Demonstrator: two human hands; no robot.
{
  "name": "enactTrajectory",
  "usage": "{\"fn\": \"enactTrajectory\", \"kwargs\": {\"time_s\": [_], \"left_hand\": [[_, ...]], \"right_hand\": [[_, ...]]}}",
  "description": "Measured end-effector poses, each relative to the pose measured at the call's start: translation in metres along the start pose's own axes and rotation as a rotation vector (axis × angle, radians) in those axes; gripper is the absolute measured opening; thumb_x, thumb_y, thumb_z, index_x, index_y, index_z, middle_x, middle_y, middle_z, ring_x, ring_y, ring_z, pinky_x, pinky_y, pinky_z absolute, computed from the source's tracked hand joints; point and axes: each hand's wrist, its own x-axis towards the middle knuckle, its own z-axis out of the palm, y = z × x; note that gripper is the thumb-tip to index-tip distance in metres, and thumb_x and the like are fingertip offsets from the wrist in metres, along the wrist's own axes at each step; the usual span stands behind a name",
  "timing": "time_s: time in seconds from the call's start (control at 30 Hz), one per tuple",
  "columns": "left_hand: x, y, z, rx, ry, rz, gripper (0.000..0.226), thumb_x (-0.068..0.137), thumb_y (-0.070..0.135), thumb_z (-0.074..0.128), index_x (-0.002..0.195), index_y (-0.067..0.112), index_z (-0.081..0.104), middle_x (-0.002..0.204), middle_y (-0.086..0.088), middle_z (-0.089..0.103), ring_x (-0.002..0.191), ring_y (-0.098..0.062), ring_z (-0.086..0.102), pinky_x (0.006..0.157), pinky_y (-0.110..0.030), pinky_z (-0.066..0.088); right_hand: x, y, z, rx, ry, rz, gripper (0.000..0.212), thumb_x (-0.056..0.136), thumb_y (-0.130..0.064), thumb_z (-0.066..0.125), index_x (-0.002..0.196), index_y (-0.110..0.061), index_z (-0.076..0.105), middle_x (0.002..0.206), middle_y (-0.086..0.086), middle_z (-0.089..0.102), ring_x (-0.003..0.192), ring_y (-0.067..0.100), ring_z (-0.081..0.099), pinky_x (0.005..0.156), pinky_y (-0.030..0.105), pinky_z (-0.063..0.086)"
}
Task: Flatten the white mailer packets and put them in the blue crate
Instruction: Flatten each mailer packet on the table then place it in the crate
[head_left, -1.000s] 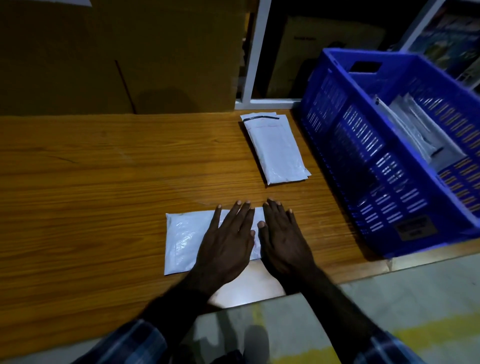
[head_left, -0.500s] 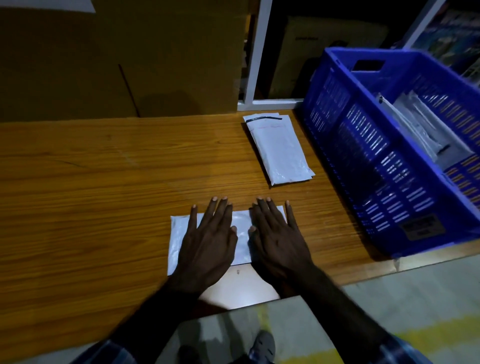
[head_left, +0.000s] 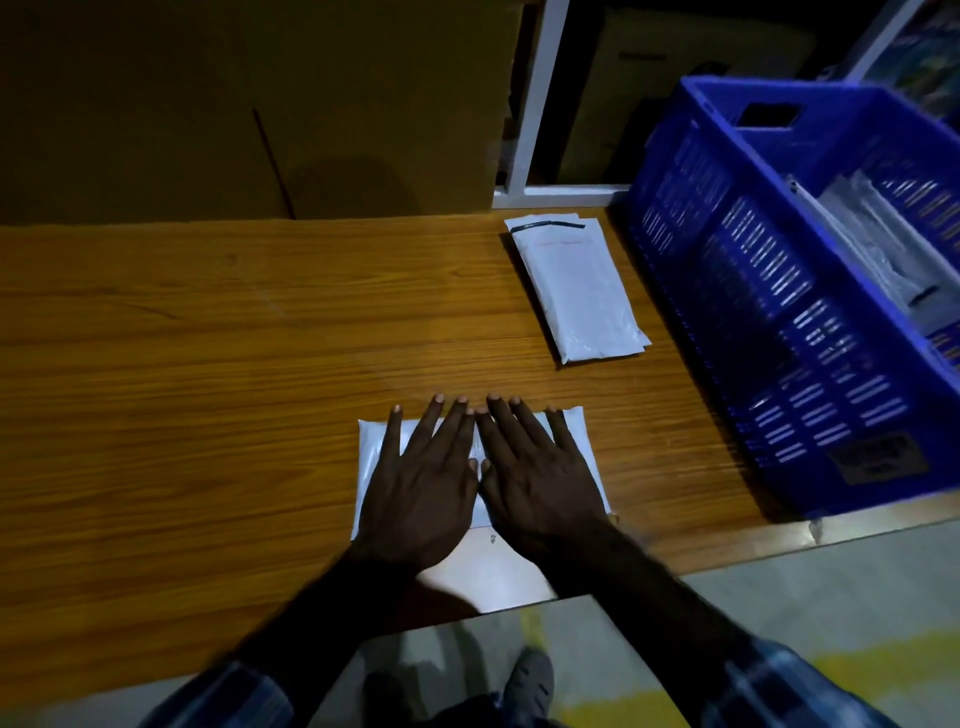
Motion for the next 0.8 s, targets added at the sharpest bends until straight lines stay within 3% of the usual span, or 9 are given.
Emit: {"fn": "enactTrajectory", "kwargs": {"time_s": [0.13, 0.23, 0.33, 0.43, 0.57, 0.63, 0.8], "left_hand": [[-0.011, -0.011, 0.0, -0.07, 0.01, -0.081, 0.056, 0.102, 0.041, 0.024, 0.153, 0.019, 0.028, 0.161, 0.001, 0.02, 0.15, -0.02, 0.01, 0.117, -0.057, 0.014], [-0.024, -0.026, 0.001, -0.11, -0.006, -0.16, 0.059, 0.101, 0.043, 0.02, 0.155, 0.019, 0.021, 0.163, 0.001, 0.013, 0.15, -0.02, 0.009, 0.119, -0.05, 0.013], [-0.033, -0.037, -0.002, -0.153, -0.035, -0.208, 0.066, 0.1, 0.051, 0.009, 0.157, 0.018, 0.01, 0.164, 0.0, 0.0, 0.151, -0.018, 0.003, 0.12, -0.042, 0.003], [-0.03, -0.036, -0.01, -0.204, -0.044, -0.225, 0.069, 0.096, 0.054, 0.002, 0.156, 0.018, 0.003, 0.162, 0.002, -0.007, 0.15, -0.015, -0.007, 0.119, -0.04, -0.008], [-0.01, -0.009, -0.012, -0.132, -0.014, -0.068, 0.059, 0.1, 0.036, 0.021, 0.15, 0.007, 0.034, 0.159, -0.009, 0.026, 0.148, -0.024, 0.021, 0.116, -0.053, 0.014], [-0.005, 0.0, -0.006, -0.093, -0.033, -0.049, 0.056, 0.099, 0.031, 0.025, 0.147, 0.006, 0.039, 0.157, -0.011, 0.03, 0.147, -0.027, 0.023, 0.115, -0.056, 0.019], [-0.004, -0.001, 0.004, -0.068, -0.056, -0.054, 0.056, 0.101, 0.042, 0.025, 0.152, 0.018, 0.033, 0.161, -0.004, 0.022, 0.15, -0.023, 0.011, 0.119, -0.055, 0.012]], "right_hand": [[-0.007, 0.011, -0.002, 0.025, -0.048, 0.1, 0.059, 0.104, -0.044, 0.02, 0.155, -0.015, 0.03, 0.163, 0.009, 0.02, 0.151, 0.028, 0.017, 0.119, 0.056, 0.014], [-0.018, 0.03, -0.006, 0.098, -0.067, 0.236, 0.065, 0.102, -0.051, 0.01, 0.157, -0.019, 0.019, 0.165, 0.003, 0.01, 0.153, 0.019, 0.004, 0.122, 0.051, 0.0], [-0.026, 0.044, -0.012, 0.137, -0.099, 0.26, 0.071, 0.099, -0.055, 0.001, 0.158, -0.017, 0.009, 0.166, 0.001, 0.001, 0.152, 0.014, -0.006, 0.121, 0.045, -0.011], [-0.021, 0.035, -0.021, 0.108, -0.006, 0.153, 0.067, 0.102, -0.046, 0.012, 0.155, -0.008, 0.025, 0.164, 0.011, 0.014, 0.152, 0.023, 0.008, 0.122, 0.05, -0.003], [-0.01, 0.002, -0.016, 0.122, 0.043, -0.027, 0.054, 0.103, -0.029, 0.026, 0.146, 0.001, 0.042, 0.156, 0.018, 0.035, 0.147, 0.029, 0.029, 0.119, 0.056, 0.019], [-0.01, -0.006, -0.006, 0.081, 0.049, -0.032, 0.051, 0.103, -0.026, 0.03, 0.144, 0.001, 0.045, 0.153, 0.018, 0.039, 0.145, 0.028, 0.033, 0.115, 0.055, 0.025], [-0.008, -0.005, -0.001, 0.053, 0.065, 0.009, 0.05, 0.103, -0.029, 0.036, 0.144, -0.003, 0.046, 0.154, 0.015, 0.04, 0.144, 0.027, 0.035, 0.114, 0.055, 0.027]]}}
